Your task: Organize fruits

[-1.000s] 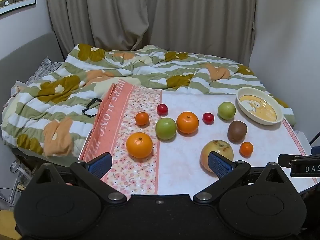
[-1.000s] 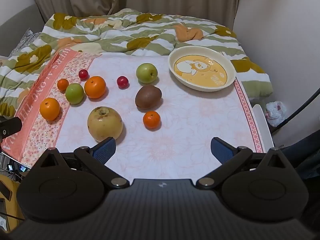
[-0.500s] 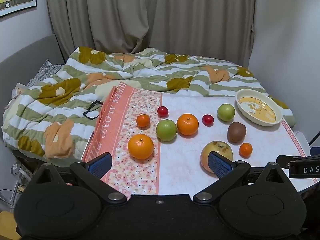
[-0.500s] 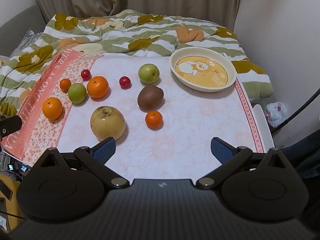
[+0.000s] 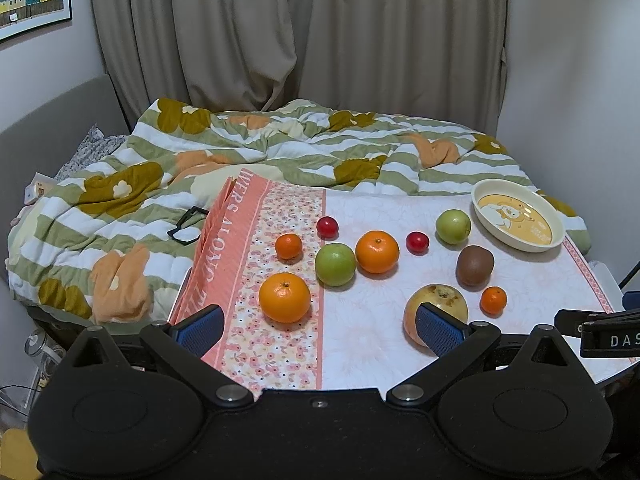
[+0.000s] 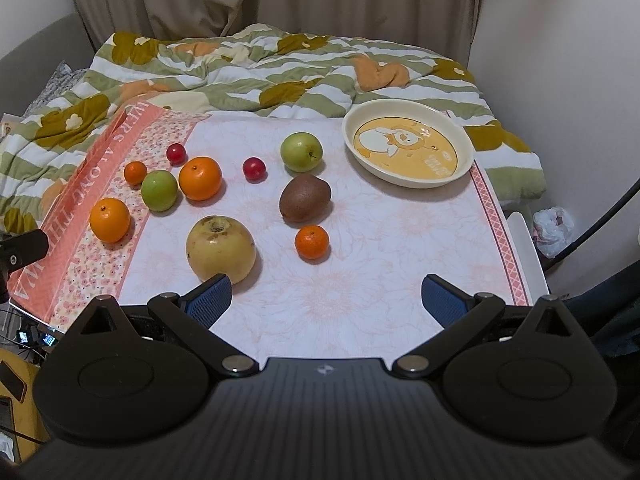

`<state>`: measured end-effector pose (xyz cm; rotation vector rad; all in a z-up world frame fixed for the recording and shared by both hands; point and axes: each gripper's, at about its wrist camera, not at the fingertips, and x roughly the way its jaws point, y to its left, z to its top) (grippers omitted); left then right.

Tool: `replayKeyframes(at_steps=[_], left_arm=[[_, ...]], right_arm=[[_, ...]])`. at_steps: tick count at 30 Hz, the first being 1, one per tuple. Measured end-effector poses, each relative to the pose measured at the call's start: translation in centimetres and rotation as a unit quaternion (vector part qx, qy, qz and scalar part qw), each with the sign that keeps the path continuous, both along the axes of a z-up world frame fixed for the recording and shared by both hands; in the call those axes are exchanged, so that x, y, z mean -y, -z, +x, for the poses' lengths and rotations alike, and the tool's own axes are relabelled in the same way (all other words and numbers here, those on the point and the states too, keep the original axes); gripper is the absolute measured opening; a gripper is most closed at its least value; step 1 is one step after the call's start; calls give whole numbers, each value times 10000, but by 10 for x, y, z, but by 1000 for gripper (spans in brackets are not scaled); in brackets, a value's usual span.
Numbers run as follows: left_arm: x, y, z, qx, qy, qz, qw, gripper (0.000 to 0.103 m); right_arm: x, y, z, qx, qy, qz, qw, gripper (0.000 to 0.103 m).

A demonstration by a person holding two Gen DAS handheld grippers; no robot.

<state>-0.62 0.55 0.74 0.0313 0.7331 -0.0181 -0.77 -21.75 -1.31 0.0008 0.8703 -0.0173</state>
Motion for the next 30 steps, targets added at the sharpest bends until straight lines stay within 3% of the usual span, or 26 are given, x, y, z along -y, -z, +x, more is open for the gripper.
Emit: replayKeyframes(at_steps=[30], left_arm=[[-2, 2, 1, -38, -7, -17, 10000, 103]], right_arm=[[-4, 5, 0, 5, -8, 5, 10000, 103]])
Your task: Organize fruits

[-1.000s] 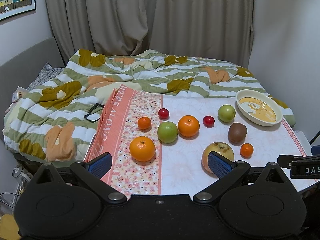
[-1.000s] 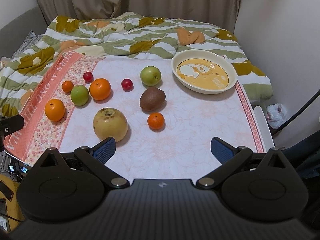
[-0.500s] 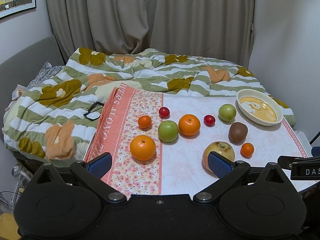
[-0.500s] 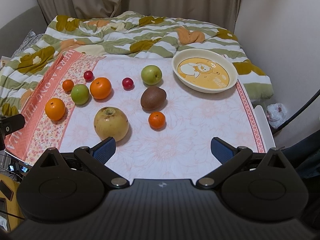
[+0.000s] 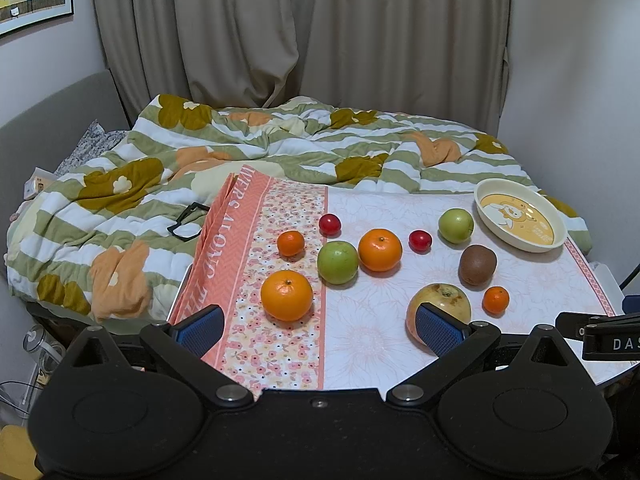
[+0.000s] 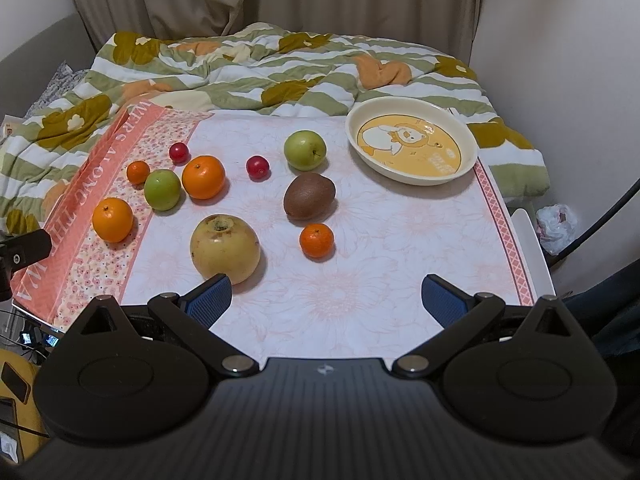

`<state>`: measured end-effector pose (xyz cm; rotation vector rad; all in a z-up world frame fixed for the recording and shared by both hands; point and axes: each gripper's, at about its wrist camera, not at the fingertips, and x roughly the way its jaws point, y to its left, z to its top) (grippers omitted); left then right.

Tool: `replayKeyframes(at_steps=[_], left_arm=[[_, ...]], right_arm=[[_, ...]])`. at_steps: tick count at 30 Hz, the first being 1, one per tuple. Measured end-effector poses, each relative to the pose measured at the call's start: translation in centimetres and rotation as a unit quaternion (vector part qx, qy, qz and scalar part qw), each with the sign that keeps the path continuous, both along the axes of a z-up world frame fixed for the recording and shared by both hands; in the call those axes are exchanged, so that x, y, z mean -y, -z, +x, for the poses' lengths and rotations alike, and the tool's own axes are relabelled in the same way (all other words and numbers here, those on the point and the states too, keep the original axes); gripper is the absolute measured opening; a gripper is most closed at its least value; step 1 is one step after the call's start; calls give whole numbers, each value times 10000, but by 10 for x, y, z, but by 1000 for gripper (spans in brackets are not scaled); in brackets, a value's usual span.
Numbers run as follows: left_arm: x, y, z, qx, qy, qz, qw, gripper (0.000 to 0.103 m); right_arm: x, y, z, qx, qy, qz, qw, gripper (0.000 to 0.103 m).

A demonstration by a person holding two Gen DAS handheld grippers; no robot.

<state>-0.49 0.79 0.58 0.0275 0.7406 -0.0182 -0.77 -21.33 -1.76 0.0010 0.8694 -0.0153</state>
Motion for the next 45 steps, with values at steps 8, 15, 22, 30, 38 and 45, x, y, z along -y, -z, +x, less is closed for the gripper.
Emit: replayKeyframes(at_steps=[8, 15, 22, 30, 38, 45], left_arm=[[0, 0, 0, 1, 3, -2, 10000, 103], [0, 0, 0, 2, 0, -1, 10000, 103], [0, 0, 0, 3, 1, -4, 10000, 103], [0, -1, 1, 4, -2, 6, 10000, 103], [-1, -17, 4, 112, -305, 275, 9991, 103], [-19, -5, 24, 203, -377, 505, 9978, 103]], right_arm=[[0, 0, 0, -7, 5, 0, 10000, 103], [0, 0, -1, -3, 2, 6, 10000, 103], [0, 0, -1, -1, 13, 16, 10000, 103], [1, -3, -3, 33, 50, 40, 10000, 103], [1, -19, 5, 1, -214, 61, 9998, 103], [-18, -7, 32, -12, -515, 84, 9986, 103]])
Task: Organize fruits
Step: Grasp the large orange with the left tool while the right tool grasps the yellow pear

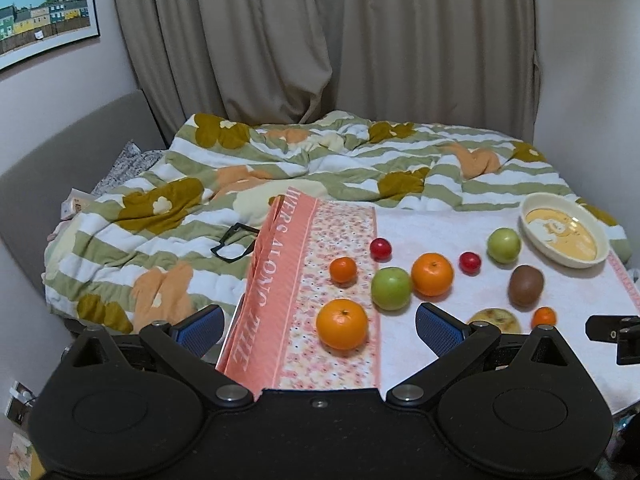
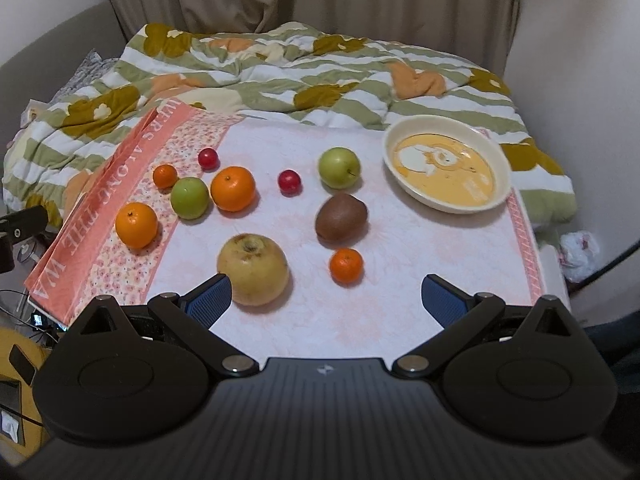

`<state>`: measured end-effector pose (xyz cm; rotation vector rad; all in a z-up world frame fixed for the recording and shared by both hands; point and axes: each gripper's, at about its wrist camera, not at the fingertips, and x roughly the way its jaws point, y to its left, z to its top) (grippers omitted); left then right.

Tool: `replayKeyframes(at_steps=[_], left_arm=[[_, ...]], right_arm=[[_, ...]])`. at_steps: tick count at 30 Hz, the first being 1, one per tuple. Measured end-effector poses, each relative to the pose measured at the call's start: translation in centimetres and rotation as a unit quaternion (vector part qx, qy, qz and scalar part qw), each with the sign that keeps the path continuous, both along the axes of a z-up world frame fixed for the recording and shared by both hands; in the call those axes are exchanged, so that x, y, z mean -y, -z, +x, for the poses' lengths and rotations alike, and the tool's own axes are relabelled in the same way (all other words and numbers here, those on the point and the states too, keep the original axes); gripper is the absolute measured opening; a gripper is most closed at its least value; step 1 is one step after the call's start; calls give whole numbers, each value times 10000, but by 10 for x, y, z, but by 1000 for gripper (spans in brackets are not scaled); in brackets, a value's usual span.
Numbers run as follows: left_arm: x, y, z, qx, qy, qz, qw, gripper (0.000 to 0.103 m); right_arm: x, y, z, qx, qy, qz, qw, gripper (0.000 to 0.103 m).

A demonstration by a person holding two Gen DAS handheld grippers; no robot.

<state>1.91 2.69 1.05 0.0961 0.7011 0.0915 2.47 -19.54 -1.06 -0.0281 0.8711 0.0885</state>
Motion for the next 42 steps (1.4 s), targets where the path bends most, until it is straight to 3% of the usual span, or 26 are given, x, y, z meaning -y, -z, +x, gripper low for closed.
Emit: replayKeyframes(at_steps=[12, 20, 31, 34, 42], left_arm=[[-39, 55, 49, -286, 573, -141, 9978, 103], [-39, 97, 76, -593, 1153, -83, 9915, 101], [-30, 128, 106, -842, 1573, -136, 9839, 80], [-29, 133, 111, -930, 1627, -189, 9821, 66], [-36, 135, 112, -965, 1647, -350, 9810, 65]], right_arm=[[-40, 51, 32, 56, 186, 197, 9996, 103], [-51, 84, 44, 8, 371, 295, 9989, 103], [-60, 106, 53, -174, 470, 275, 9984, 103], [-62, 107, 55, -160, 456, 302, 9984, 103], [-68, 116, 65, -288, 354, 353, 9983, 103]])
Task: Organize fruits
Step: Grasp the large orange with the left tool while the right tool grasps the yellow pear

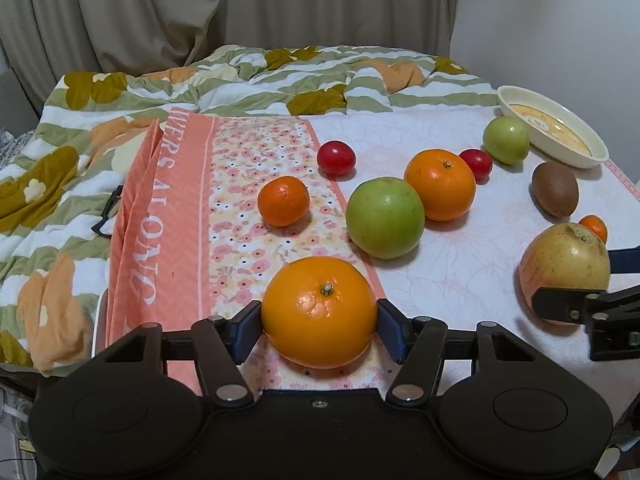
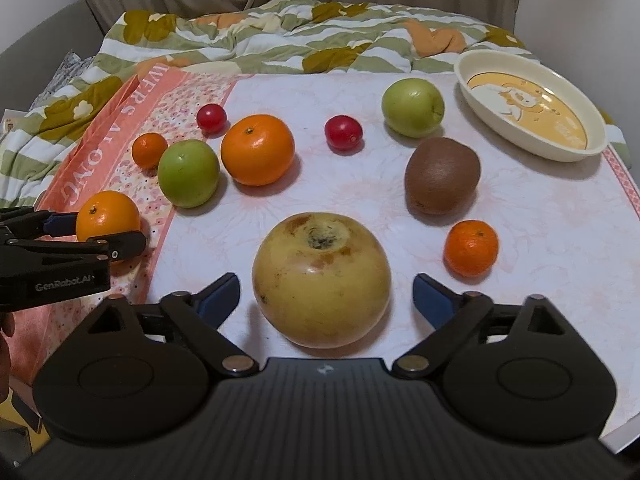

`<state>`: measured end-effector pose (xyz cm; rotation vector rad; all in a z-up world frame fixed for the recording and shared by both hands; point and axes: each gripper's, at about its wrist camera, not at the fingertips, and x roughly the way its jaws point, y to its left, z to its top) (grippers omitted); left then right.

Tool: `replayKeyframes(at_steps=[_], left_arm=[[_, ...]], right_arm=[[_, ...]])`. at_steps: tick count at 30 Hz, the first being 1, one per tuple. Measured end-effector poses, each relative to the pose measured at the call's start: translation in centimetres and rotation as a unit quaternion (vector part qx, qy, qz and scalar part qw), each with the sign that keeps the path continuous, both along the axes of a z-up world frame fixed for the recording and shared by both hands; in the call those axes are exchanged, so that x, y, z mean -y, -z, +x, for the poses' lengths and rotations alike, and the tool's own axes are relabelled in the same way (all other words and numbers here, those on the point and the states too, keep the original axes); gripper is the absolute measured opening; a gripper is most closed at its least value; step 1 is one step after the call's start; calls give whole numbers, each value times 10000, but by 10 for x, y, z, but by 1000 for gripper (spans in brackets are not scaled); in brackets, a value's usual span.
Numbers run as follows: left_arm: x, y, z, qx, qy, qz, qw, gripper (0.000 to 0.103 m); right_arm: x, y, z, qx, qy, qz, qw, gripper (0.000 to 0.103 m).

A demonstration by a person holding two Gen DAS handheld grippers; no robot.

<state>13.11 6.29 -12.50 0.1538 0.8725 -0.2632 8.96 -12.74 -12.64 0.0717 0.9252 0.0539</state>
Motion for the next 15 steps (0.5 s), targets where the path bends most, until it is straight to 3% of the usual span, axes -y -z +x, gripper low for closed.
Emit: replayKeyframes(at_steps=[8, 10, 15], left_arm=[[-4, -2, -7, -7, -25, -76, 10000, 64], [-6, -3, -9, -20, -55, -103, 9999, 64], [-11, -5, -18, -31, -112, -157, 9998, 64]], right_arm=[[-4, 2, 8, -13, -113, -103, 9999, 101], [-7, 4, 9, -17, -190, -175, 9997, 91], [-7, 4, 6, 2, -231, -206, 9995, 91]])
